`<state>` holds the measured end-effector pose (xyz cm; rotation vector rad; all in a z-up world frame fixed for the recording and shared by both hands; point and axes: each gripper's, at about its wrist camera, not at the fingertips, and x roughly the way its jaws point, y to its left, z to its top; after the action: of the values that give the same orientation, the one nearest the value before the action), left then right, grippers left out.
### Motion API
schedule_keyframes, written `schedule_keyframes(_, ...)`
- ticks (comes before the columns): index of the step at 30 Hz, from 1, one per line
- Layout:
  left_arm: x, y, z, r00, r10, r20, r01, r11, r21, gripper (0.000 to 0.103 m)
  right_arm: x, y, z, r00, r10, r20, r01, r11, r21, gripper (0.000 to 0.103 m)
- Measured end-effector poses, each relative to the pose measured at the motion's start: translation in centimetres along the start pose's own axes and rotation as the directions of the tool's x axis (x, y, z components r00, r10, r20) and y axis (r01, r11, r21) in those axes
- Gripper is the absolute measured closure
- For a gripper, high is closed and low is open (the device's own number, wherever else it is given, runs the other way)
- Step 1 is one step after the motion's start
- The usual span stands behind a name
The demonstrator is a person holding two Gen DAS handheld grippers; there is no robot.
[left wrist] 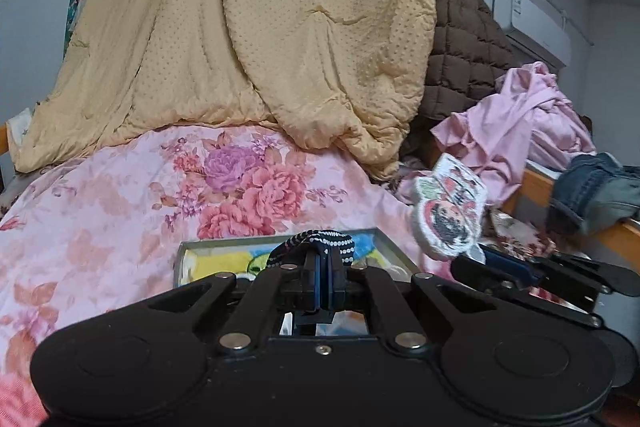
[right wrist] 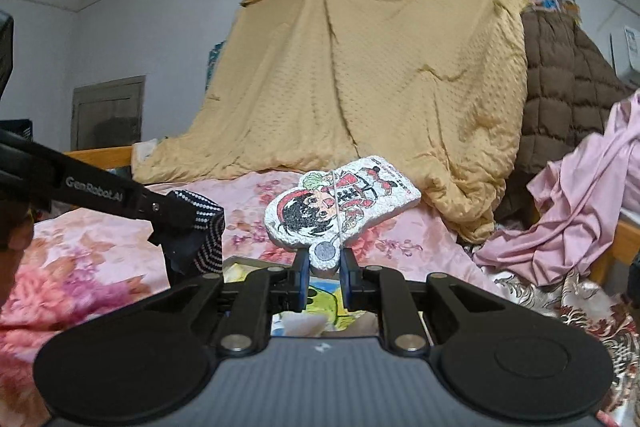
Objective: Organize soft objects
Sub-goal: 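Lift and carry the striped sock and cartoon packet over the frog tray, then lower both items into the tray and open both tools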
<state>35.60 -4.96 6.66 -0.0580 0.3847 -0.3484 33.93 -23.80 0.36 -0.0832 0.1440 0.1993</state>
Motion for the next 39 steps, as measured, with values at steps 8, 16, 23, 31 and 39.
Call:
schedule_keyframes(8, 6.8, -0.8, 0.2, 0.999, 0.042, -0.009, -0.042, 0.999, -0.019, 0.1, 5.2, -2.6, -1.4, 0.998, 0.031, -0.053, -0.029, 0.998, 0.047, 0.086)
schedule_keyframes(16, 10.4, -1.1, 0.0, 0.999, 0.026, -0.024, -0.027, 0.998, -0.061, 0.1, 7.7, -3.9, -3.4, 0.988, 0.049, -0.147, -0.033, 0.993, 0.113, 0.086)
schedule_keyframes(23, 12.5, -1.6, -1.0, 0.997, 0.029, -0.065, -0.033, 0.997, -0.067, 0.1, 9.1, -3.5, -4.2, 0.972, 0.083, -0.218, -0.055, 0.99, 0.131, 0.086)
schedule_keyframes(31, 14.2, 0.8, -3.2, 0.979, 0.074, -0.19, -0.103, 0.984, -0.146, 0.1, 9.6, -3.3, -4.6, 0.963, 0.094, -0.253, -0.06, 0.989, 0.137, 0.086)
schedule_keyframes(39, 15.2, 3.4, -4.1, 0.96, 0.085, -0.268, -0.153, 0.958, -0.244, 0.099, 10.0, -3.3, -5.0, 0.96, 0.092, -0.263, -0.056, 0.988, 0.141, 0.085)
